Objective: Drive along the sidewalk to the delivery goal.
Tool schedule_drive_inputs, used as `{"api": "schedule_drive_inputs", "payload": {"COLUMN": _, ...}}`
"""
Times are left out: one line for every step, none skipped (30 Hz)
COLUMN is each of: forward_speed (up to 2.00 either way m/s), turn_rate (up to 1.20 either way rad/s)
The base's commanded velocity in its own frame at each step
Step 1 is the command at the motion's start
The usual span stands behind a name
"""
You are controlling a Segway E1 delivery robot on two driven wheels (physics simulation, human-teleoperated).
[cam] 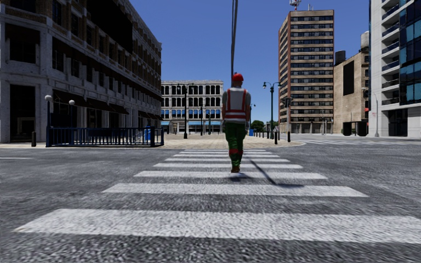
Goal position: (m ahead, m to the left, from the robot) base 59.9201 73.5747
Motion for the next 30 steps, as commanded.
{"api": "schedule_drive_inputs", "payload": {"forward_speed": 0.92, "turn_rate": 0.0}}
{"api": "schedule_drive_inputs", "payload": {"forward_speed": 0.92, "turn_rate": 0.0}}
{"api": "schedule_drive_inputs", "payload": {"forward_speed": 0.92, "turn_rate": 0.0}}
{"api": "schedule_drive_inputs", "payload": {"forward_speed": 0.92, "turn_rate": 0.0}}
{"api": "schedule_drive_inputs", "payload": {"forward_speed": 0.92, "turn_rate": 0.0}}
{"api": "schedule_drive_inputs", "payload": {"forward_speed": 0.92, "turn_rate": 0.0}}
{"api": "schedule_drive_inputs", "payload": {"forward_speed": 0.92, "turn_rate": 0.0}}
{"api": "schedule_drive_inputs", "payload": {"forward_speed": 0.92, "turn_rate": 0.0}}
{"api": "schedule_drive_inputs", "payload": {"forward_speed": 0.92, "turn_rate": 0.0}}
{"api": "schedule_drive_inputs", "payload": {"forward_speed": 0.92, "turn_rate": 0.0}}
{"api": "schedule_drive_inputs", "payload": {"forward_speed": 0.92, "turn_rate": 0.0}}
{"api": "schedule_drive_inputs", "payload": {"forward_speed": 0.92, "turn_rate": 0.0}}
{"api": "schedule_drive_inputs", "payload": {"forward_speed": 0.92, "turn_rate": 0.0}}
{"api": "schedule_drive_inputs", "payload": {"forward_speed": 0.92, "turn_rate": 0.0}}
{"api": "schedule_drive_inputs", "payload": {"forward_speed": 0.92, "turn_rate": 0.0}}
{"api": "schedule_drive_inputs", "payload": {"forward_speed": 0.92, "turn_rate": 0.0}}
{"api": "schedule_drive_inputs", "payload": {"forward_speed": 0.92, "turn_rate": 0.0}}
{"api": "schedule_drive_inputs", "payload": {"forward_speed": 0.92, "turn_rate": 0.0}}
{"api": "schedule_drive_inputs", "payload": {"forward_speed": 0.92, "turn_rate": 0.0}}
{"api": "schedule_drive_inputs", "payload": {"forward_speed": 0.93, "turn_rate": 0.0}}
{"api": "schedule_drive_inputs", "payload": {"forward_speed": 0.93, "turn_rate": 0.0}}
{"api": "schedule_drive_inputs", "payload": {"forward_speed": 0.94, "turn_rate": 0.0}}
{"api": "schedule_drive_inputs", "payload": {"forward_speed": 0.94, "turn_rate": 0.0}}
{"api": "schedule_drive_inputs", "payload": {"forward_speed": 0.94, "turn_rate": 0.0}}
{"api": "schedule_drive_inputs", "payload": {"forward_speed": 0.94, "turn_rate": 0.0}}
{"api": "schedule_drive_inputs", "payload": {"forward_speed": 0.94, "turn_rate": 0.0}}
{"api": "schedule_drive_inputs", "payload": {"forward_speed": 0.94, "turn_rate": 0.0}}
{"api": "schedule_drive_inputs", "payload": {"forward_speed": 0.94, "turn_rate": 0.0}}
{"api": "schedule_drive_inputs", "payload": {"forward_speed": 0.94, "turn_rate": 0.0}}
{"api": "schedule_drive_inputs", "payload": {"forward_speed": 0.94, "turn_rate": 0.0}}
